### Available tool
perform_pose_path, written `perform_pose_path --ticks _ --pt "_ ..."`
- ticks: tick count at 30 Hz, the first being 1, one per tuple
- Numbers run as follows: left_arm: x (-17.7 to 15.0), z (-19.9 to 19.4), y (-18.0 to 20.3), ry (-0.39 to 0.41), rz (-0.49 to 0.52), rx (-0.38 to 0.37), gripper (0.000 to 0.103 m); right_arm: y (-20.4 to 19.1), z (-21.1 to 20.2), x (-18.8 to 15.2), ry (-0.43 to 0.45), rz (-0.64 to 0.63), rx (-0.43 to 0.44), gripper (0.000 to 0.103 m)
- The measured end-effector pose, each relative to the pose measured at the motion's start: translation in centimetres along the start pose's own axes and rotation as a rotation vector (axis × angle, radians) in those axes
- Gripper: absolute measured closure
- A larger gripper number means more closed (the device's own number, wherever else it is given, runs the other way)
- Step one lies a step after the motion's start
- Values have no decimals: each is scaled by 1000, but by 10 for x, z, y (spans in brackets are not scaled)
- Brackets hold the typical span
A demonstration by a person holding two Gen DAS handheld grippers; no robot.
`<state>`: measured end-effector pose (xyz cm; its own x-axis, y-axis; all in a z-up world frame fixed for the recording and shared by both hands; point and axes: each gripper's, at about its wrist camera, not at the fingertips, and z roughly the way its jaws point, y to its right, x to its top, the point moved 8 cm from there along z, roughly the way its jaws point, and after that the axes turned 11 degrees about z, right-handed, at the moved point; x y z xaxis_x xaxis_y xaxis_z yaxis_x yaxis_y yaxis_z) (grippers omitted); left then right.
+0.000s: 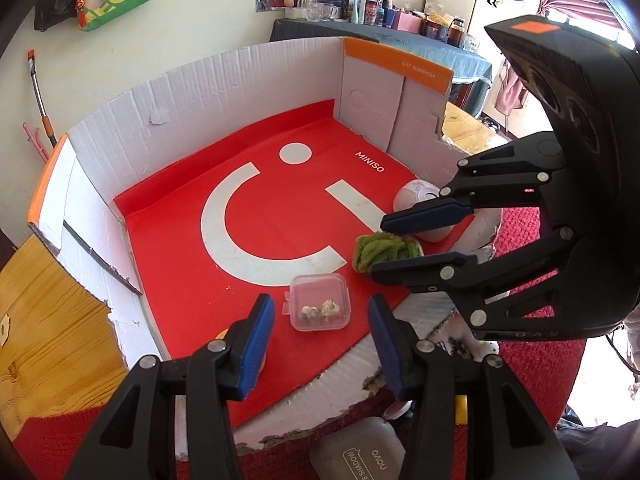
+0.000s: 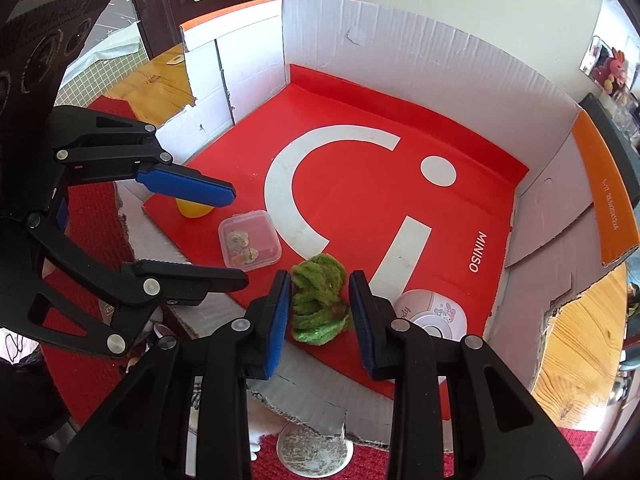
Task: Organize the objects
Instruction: 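Lower both items onto the red liner and open both grippers, then lift both grippers out of the box and back over the rug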
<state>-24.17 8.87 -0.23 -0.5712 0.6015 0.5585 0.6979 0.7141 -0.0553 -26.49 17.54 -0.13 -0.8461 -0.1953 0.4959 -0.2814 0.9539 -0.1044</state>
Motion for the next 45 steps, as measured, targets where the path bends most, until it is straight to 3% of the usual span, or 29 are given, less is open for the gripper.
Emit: perform_pose_path --ticks 14,17,22,28,29,30,31,34,39,45 --pt "-13 -52 2 119 -93 -12 52 -6 -51 0 130 73 33 74" --pt "-19 -65 5 153 -101 17 44 -8 -65 -4 170 94 38 74" --pt "-27 -87 16 215 -105 37 44 -10 -93 -16 260 127 43 74" --pt "-38 -107 31 292 -116 84 34 -16 -112 -35 334 172 59 73" --pt "-41 -110 34 298 -123 93 32 -17 -114 -38 347 178 59 67" --pt "-43 -111 35 303 -128 100 32 -18 -117 -42 366 185 56 45" --pt "-46 -112 36 308 -131 105 32 -20 -121 -45 395 188 54 33" --pt "-54 -114 38 320 -160 126 31 -24 -124 -55 431 195 39 34" --pt "-68 -121 40 343 -196 191 19 -24 -123 -72 459 238 19 33" --pt "-83 -115 45 325 -231 192 15 -17 -113 -92 459 299 -9 28"
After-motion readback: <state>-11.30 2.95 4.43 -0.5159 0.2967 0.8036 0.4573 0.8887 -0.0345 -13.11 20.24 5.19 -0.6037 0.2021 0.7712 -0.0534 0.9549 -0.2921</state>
